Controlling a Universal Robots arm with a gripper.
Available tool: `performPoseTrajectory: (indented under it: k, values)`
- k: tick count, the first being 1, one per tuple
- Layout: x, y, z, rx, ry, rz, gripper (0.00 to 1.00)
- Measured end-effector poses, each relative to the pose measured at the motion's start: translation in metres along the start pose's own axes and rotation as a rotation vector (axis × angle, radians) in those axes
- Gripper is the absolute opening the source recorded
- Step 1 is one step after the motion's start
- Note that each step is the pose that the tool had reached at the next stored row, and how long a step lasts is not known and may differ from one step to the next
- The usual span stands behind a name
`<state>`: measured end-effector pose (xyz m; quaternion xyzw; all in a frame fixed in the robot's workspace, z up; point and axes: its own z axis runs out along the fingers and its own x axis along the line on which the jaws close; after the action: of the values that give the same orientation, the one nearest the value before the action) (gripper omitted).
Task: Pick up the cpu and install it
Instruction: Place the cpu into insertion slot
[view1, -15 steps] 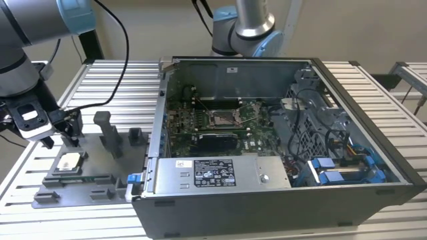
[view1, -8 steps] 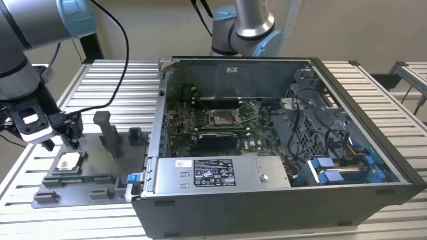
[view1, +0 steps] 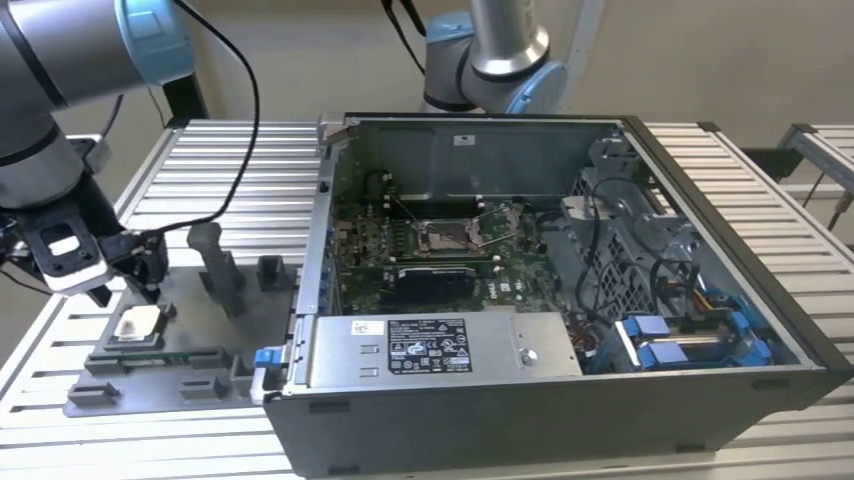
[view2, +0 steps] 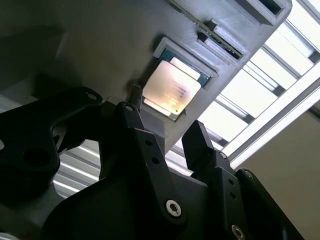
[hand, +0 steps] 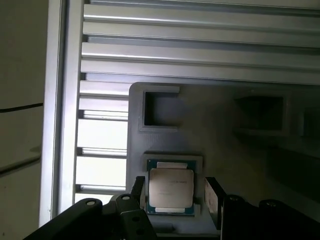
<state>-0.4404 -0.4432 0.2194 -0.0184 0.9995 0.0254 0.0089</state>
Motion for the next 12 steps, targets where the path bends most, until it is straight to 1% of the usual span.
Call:
performPoseTrajectory:
  k: [3,12]
  values:
    - [0.0000,-0.0003,0.0022,0.0000,-0.0001,0.003,1.00]
    - [0.0002,-0.0015,0.0089,0.0001,0.0033,0.008,1.00]
